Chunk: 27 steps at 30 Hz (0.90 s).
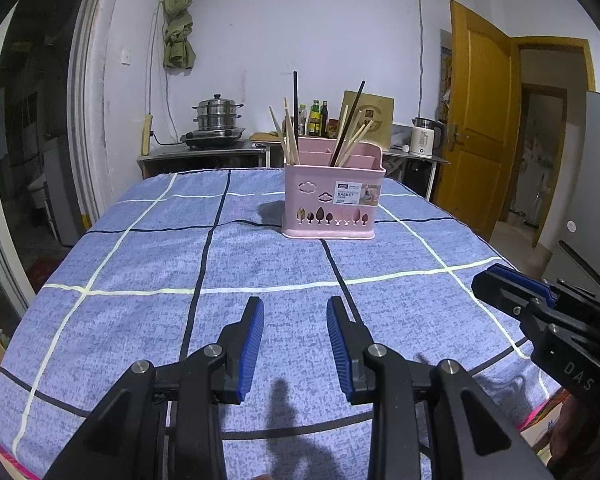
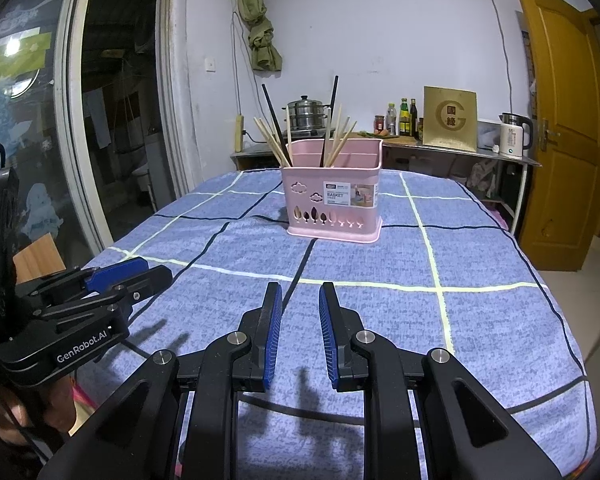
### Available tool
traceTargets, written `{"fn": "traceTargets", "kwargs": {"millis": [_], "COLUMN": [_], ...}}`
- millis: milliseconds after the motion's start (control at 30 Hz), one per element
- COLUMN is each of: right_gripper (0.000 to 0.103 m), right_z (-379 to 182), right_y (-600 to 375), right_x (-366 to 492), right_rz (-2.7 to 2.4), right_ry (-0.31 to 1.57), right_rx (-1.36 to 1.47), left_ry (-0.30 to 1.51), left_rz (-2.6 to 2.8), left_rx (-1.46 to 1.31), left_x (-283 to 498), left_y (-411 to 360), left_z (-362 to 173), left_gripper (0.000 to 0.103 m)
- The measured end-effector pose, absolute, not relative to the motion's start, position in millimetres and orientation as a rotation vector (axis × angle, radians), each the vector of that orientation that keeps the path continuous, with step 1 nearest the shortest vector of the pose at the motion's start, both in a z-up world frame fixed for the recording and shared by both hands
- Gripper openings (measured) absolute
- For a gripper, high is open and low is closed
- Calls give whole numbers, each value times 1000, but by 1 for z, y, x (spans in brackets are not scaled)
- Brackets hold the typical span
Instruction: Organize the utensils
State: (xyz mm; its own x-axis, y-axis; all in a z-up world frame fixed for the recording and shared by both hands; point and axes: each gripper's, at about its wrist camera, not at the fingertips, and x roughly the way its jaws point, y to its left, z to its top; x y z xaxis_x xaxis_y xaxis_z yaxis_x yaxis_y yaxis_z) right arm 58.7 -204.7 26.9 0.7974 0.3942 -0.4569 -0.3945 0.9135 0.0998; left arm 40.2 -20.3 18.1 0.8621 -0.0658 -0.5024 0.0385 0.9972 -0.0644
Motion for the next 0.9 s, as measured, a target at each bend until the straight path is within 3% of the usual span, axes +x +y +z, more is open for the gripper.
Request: {"fn": "traceTargets", "kwargs": {"millis": [900], "right_gripper": [20], "right_z": [24], "right_y": [-202], "right_x": [58], "right_rz": [425], "right_ry": [497], "right_rx": [-5], "left_ry": [514], "left_rz": [-16], "left_rx": [-31], "left_x": [35], "left_y": [-22], "left_z": [17], "left_gripper": [32]}}
